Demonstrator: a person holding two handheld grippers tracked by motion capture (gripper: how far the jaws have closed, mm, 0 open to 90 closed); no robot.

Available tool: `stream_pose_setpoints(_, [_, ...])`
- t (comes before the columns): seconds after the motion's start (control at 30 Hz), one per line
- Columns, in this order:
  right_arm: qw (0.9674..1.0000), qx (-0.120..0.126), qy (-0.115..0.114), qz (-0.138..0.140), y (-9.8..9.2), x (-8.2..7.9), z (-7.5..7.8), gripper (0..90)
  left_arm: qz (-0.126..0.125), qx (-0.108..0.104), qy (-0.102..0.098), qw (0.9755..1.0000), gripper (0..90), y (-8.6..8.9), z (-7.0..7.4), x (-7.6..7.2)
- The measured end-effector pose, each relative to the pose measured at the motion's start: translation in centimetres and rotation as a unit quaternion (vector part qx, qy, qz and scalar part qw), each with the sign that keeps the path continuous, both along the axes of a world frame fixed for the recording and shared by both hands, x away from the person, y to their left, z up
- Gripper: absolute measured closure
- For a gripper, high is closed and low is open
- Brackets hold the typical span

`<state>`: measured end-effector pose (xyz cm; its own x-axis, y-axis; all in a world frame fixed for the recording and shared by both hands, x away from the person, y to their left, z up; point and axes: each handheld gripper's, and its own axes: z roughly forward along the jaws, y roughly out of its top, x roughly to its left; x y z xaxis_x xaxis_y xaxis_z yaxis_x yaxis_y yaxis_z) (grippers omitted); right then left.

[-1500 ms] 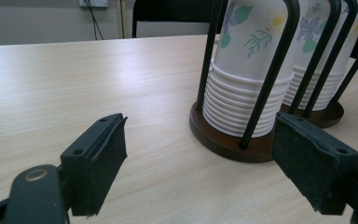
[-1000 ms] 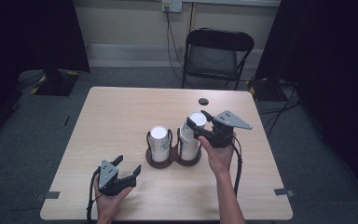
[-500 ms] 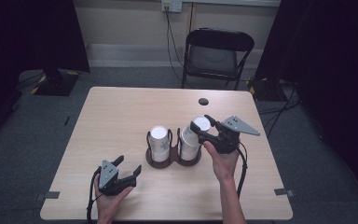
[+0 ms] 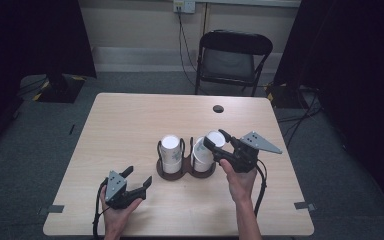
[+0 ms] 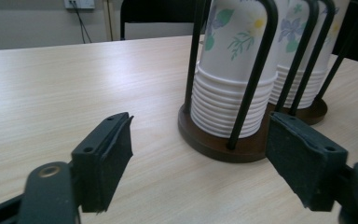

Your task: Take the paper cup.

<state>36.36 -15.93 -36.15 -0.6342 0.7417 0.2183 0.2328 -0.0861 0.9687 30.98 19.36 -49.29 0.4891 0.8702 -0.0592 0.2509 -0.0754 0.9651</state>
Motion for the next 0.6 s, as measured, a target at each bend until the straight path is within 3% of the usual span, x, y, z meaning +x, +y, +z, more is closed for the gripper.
stream_pose_setpoints(0.1, [0.9999,0.012,0.007,0.009,-0.1,-0.5,-0.4,37.4,-0.008,-0.015,0.0,0.9998,23.6,-0.2,0.1,0.0])
stream_pose_setpoints(0.3, [0.999,0.033,0.025,0.014,-0.2,-1.4,-1.5,37.4,-0.017,-0.003,-0.006,0.9998,27.8,-0.9,0.3,0.0])
stream_pose_setpoints(0.33, [0.9988,0.037,0.026,0.017,-0.2,-1.5,-1.6,37.4,-0.025,-0.014,-0.01,0.9995,27.8,-1.0,0.5,-0.2])
stream_pose_setpoints(0.47, [0.9981,0.048,0.032,0.021,-0.1,-1.9,-2.0,37.4,-0.04,-0.012,-0.018,0.999,28.9,-1.5,0.9,-0.4])
stream_pose_setpoints(0.6, [0.9962,0.065,0.051,0.026,-0.1,-2.5,-2.8,37.4,-0.054,-0.025,-0.019,0.998,30.6,-1.9,1.0,-0.5])
